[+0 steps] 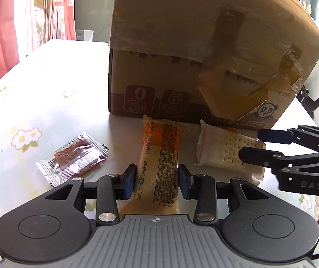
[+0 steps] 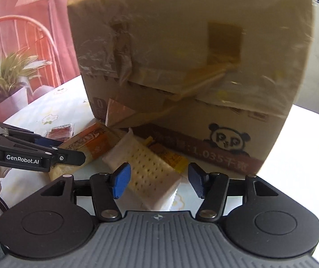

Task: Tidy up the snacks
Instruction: 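Grasp the long bread bar with left tool while right grasps the cracker pack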

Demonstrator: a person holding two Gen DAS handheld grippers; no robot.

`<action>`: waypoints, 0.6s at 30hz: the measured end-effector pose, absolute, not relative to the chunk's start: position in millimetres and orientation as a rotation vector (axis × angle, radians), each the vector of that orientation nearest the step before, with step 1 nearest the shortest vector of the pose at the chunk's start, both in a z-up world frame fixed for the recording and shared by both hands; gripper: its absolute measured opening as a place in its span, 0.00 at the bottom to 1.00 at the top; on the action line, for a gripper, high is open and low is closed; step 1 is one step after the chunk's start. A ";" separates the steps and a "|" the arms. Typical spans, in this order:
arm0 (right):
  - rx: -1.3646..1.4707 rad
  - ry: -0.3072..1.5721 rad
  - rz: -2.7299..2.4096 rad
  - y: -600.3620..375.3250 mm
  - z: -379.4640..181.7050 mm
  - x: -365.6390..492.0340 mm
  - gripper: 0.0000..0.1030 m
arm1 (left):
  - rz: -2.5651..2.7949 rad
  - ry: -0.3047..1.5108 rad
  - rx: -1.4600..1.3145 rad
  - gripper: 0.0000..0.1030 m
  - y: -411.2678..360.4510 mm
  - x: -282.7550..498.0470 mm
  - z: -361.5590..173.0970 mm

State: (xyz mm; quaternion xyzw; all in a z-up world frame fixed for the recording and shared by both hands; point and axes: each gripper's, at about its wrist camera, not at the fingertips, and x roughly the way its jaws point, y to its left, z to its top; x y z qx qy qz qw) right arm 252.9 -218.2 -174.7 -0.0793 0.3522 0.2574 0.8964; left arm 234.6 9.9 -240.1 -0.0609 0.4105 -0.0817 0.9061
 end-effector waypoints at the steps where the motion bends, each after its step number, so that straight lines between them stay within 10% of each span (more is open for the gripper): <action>1: -0.190 0.731 0.550 -214.2 -175.9 254.3 0.59 | -0.167 0.843 -0.124 0.40 10.6 233.4 -240.5; 18: -0.031 0.881 0.571 -218.9 -191.9 233.5 0.66 | -0.171 0.833 -0.139 0.40 11.8 218.9 -241.0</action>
